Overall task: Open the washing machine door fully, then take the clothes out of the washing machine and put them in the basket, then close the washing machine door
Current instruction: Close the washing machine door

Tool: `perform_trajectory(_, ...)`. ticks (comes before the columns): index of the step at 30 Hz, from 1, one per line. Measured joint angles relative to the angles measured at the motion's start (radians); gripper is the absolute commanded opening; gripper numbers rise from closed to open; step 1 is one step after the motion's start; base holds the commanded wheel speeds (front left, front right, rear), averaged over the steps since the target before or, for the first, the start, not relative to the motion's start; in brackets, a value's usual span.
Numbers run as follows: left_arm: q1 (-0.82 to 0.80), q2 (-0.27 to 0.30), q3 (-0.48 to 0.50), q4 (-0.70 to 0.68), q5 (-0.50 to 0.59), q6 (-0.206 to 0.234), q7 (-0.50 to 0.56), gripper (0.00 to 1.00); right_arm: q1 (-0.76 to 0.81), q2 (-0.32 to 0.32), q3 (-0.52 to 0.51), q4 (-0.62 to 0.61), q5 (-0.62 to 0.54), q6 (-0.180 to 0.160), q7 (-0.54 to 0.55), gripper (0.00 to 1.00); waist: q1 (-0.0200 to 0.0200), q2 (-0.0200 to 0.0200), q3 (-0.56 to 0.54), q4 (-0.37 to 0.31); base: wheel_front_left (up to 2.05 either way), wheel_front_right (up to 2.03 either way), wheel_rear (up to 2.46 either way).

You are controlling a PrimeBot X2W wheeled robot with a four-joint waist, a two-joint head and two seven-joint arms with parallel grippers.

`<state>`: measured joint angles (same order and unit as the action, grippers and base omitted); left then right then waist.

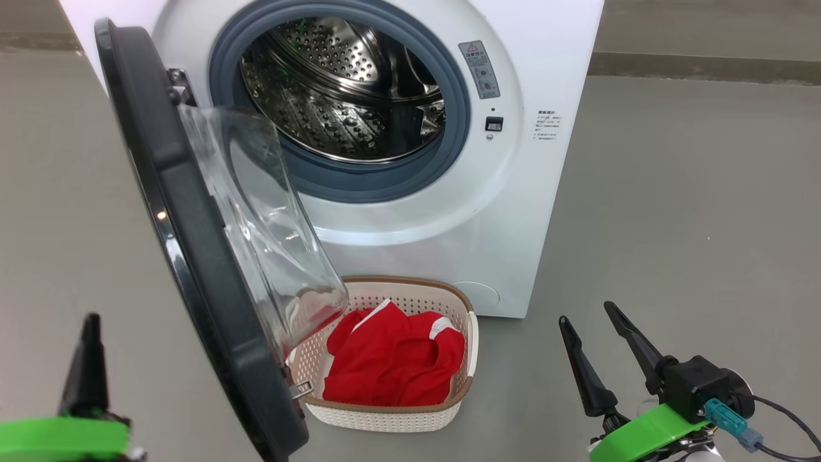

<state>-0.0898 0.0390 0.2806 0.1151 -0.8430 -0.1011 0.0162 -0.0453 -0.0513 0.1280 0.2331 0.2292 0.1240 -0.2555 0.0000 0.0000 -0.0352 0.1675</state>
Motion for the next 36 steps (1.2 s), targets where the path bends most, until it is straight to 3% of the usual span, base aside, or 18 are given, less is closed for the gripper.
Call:
perform_trajectory(7,-0.024,-0.004,0.020,-0.190,-0.482,0.227,0.199,0.00,0.000,0.000,0.003,-0.003,0.000,0.000,0.000,1.00,0.0000,0.0000,0.004,-0.008,0.00,0.00,0.00)
perform_trajectory(8,-0.024,-0.004,0.020,-0.190,-0.482,0.227,0.199,0.00,0.000,0.000,0.003,-0.003,0.000,0.000,0.000,1.00,0.0000,0.0000,0.004,-0.008,0.00,0.00,0.00)
perform_trajectory(9,-0.023,-0.004,0.016,-0.241,-0.581,0.277,0.235,0.00,0.000,0.000,0.005,-0.003,0.009,0.000,0.000,1.00,0.0000,0.0000,0.007,-0.012,0.00,0.00,0.00)
perform_trajectory(10,-0.023,-0.004,0.012,-0.266,-0.625,0.299,0.247,0.00,0.000,0.000,0.005,-0.003,0.010,0.000,0.000,1.00,0.0000,0.0000,0.008,-0.014,0.00,0.00,0.00)
perform_trajectory(14,-0.014,-0.004,-0.011,-0.344,-0.768,0.358,0.271,0.00,0.000,0.000,0.007,-0.003,0.010,0.000,0.000,1.00,0.0000,0.0000,0.015,-0.024,0.00,0.00,0.00)
perform_trajectory(16,-0.001,-0.004,-0.030,-0.370,-0.813,0.370,0.274,0.00,0.000,0.000,0.008,-0.004,0.010,0.000,0.000,1.00,0.0000,0.0000,0.018,-0.031,0.00,0.00,0.00)
perform_trajectory(29,0.049,0.000,-0.090,-0.433,-0.808,0.378,0.251,0.00,-0.009,0.000,0.004,-0.013,0.010,0.000,0.000,1.00,0.0000,0.0000,0.061,-0.110,0.00,0.00,0.00)
perform_trajectory(36,0.033,0.000,-0.102,-0.407,-0.820,0.344,0.220,0.00,-0.037,0.000,-0.004,-0.021,0.009,0.000,0.000,1.00,0.0000,0.0000,0.093,-0.171,0.00,0.00,0.00)
